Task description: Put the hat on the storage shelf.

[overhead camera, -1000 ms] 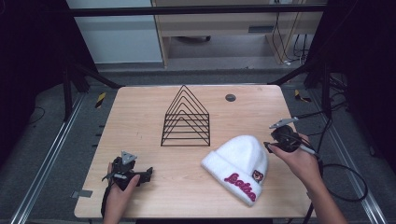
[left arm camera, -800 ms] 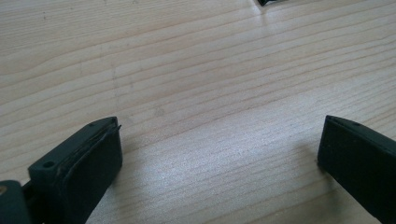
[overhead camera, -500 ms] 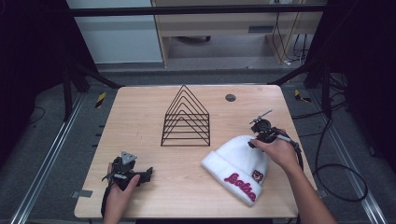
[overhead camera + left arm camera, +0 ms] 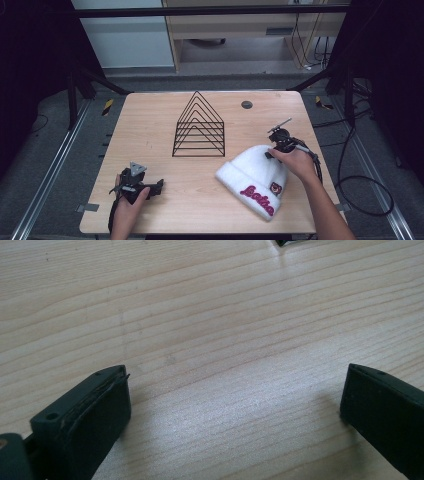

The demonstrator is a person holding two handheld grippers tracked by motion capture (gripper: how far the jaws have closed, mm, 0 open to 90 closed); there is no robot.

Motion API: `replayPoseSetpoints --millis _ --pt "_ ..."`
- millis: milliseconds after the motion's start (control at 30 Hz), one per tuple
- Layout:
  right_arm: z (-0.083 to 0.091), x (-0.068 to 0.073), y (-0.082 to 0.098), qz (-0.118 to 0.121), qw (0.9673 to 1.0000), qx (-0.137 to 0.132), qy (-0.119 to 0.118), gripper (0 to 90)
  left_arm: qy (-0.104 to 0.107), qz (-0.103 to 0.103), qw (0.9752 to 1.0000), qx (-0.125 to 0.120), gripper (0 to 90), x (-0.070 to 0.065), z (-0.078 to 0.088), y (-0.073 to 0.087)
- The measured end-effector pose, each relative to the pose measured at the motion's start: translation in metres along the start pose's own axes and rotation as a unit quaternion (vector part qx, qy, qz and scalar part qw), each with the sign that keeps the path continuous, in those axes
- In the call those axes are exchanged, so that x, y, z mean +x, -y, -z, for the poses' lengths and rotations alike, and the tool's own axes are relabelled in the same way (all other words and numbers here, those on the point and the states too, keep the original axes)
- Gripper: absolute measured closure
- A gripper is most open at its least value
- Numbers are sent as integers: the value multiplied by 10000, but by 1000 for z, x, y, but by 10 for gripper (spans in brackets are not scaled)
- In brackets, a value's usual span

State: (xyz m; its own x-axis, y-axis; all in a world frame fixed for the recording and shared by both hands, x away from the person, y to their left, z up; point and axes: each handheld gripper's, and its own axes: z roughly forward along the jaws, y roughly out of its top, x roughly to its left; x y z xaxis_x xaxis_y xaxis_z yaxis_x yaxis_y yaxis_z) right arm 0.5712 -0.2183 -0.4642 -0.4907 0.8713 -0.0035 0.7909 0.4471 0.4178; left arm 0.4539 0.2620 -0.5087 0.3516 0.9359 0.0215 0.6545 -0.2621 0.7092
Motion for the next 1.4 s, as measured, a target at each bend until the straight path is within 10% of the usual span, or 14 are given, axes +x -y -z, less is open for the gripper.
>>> replayPoseSetpoints --millis 933,1400 --pt "-6 1 0 78 9995 153 -264 774 0 -2 10000 0 0 0 0 0" --pt "11 6 8 234 9991 -306 -151 828 1 1 10000 1 0 0 0 0"
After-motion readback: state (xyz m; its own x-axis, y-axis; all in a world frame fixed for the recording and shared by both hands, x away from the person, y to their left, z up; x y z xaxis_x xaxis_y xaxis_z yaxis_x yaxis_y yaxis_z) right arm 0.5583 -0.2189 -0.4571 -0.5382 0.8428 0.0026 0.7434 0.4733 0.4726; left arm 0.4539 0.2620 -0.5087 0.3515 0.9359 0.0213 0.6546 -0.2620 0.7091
